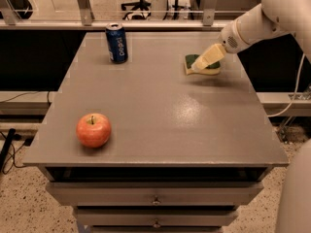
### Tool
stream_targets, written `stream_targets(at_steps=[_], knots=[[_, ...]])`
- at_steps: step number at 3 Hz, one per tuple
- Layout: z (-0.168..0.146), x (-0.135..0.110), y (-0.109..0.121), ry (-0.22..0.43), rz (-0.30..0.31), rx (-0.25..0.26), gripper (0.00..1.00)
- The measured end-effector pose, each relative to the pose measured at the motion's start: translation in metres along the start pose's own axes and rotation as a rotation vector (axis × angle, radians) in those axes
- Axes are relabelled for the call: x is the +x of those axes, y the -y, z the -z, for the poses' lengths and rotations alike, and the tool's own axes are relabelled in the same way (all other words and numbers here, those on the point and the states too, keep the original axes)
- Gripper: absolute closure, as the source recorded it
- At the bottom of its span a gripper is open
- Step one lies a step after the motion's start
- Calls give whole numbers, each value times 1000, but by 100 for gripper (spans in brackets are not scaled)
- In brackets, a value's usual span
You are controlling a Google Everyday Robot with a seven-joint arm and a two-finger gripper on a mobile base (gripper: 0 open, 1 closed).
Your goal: Move sponge near apple
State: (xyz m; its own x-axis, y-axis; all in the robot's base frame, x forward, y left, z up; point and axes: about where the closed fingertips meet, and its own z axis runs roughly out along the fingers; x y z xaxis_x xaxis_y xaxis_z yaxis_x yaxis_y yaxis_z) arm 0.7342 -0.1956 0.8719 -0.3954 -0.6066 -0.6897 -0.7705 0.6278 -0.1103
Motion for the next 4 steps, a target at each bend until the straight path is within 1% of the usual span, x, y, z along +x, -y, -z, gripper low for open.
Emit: stream_targets(at_steps=[1,2,3,4], knots=[[-12,4,7,-42,-72,-51,0],[-17,17,3,-109,-112,-103,16],[-12,26,-3,-152,-129,-141,39],[1,24,-10,-158,-112,-165,62]])
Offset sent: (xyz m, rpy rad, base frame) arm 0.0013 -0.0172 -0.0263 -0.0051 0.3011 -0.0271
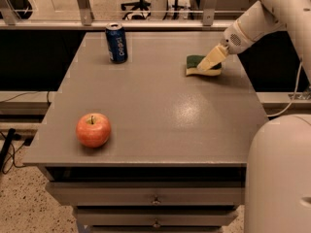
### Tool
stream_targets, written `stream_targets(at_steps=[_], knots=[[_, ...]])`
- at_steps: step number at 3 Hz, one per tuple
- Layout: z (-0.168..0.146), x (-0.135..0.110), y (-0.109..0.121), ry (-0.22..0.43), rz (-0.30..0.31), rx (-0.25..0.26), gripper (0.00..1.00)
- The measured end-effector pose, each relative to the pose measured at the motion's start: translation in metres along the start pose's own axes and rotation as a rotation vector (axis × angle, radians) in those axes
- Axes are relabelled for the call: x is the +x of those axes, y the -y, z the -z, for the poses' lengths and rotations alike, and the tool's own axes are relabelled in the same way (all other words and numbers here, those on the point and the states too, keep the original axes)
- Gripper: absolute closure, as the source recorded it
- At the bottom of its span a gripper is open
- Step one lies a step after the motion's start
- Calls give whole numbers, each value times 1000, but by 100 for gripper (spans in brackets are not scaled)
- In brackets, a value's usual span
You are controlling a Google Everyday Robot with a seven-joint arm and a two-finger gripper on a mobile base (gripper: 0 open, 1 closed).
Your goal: Move sponge near apple
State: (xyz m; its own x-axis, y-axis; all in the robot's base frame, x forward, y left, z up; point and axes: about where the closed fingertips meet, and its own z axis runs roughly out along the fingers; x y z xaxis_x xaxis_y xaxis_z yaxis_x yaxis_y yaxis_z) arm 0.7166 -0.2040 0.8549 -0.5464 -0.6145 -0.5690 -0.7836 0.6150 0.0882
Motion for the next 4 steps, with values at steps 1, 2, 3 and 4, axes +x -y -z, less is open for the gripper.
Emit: stream_targets(at_steps=[1,2,3,4], knots=[[20,-10,-26,17,58,-33,85],[41,-21,-69,42,133,-69,100],[45,-25,-125,62,215,-109,100],[25,-20,-181,57,291,-177,100]])
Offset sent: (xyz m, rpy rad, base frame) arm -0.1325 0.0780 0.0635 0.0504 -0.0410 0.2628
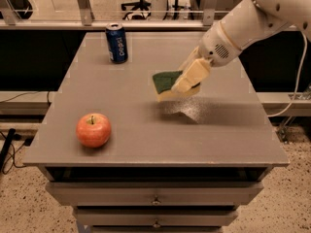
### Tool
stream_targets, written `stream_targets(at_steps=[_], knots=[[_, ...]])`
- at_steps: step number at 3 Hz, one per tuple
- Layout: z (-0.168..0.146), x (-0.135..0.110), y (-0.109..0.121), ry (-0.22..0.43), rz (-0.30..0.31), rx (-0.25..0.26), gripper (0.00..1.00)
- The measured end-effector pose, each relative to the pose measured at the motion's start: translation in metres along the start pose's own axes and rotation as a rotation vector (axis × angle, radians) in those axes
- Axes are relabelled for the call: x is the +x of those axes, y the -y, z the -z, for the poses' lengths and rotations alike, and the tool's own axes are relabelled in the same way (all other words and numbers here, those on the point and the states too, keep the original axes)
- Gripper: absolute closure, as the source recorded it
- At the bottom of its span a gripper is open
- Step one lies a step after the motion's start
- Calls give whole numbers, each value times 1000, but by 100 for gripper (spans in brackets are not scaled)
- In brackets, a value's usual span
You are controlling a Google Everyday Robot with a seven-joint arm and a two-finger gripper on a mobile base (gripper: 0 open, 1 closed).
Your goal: Move sponge near apple
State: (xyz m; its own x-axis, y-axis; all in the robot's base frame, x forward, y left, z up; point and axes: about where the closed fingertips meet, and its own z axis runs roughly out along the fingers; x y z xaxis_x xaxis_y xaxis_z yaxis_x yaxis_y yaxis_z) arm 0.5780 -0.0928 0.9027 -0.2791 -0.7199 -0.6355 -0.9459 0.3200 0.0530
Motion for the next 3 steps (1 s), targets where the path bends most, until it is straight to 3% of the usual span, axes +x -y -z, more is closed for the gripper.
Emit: stream_targets(at_steps=[1,3], knots=[[-33,1,-34,-20,55,-56,100],[-76,-14,-73,-12,133,-132,100]])
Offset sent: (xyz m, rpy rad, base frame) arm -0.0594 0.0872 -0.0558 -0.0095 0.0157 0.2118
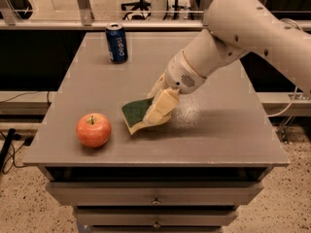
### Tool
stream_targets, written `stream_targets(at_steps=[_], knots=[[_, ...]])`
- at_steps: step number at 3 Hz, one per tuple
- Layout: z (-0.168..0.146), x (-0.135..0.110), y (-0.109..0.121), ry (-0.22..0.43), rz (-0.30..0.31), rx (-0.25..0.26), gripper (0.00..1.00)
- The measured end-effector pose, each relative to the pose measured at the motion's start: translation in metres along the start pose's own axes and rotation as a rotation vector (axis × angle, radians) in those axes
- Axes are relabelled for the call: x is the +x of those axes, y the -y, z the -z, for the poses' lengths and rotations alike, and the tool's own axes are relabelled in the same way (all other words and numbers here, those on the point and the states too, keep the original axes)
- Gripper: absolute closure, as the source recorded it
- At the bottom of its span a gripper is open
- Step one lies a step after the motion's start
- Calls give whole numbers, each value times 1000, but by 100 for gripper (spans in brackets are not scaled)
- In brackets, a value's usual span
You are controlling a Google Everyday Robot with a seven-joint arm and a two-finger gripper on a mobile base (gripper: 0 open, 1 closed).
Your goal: Move sponge near apple
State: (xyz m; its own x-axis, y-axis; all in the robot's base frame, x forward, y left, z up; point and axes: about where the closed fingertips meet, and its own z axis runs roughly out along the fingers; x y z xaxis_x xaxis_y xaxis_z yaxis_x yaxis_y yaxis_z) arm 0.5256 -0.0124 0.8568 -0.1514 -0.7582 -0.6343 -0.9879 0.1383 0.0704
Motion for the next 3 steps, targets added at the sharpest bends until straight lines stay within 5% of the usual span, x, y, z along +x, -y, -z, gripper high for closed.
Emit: stream_targets(at_steps=[3], knots=[[-26,-9,-8,2,63,-12,38]])
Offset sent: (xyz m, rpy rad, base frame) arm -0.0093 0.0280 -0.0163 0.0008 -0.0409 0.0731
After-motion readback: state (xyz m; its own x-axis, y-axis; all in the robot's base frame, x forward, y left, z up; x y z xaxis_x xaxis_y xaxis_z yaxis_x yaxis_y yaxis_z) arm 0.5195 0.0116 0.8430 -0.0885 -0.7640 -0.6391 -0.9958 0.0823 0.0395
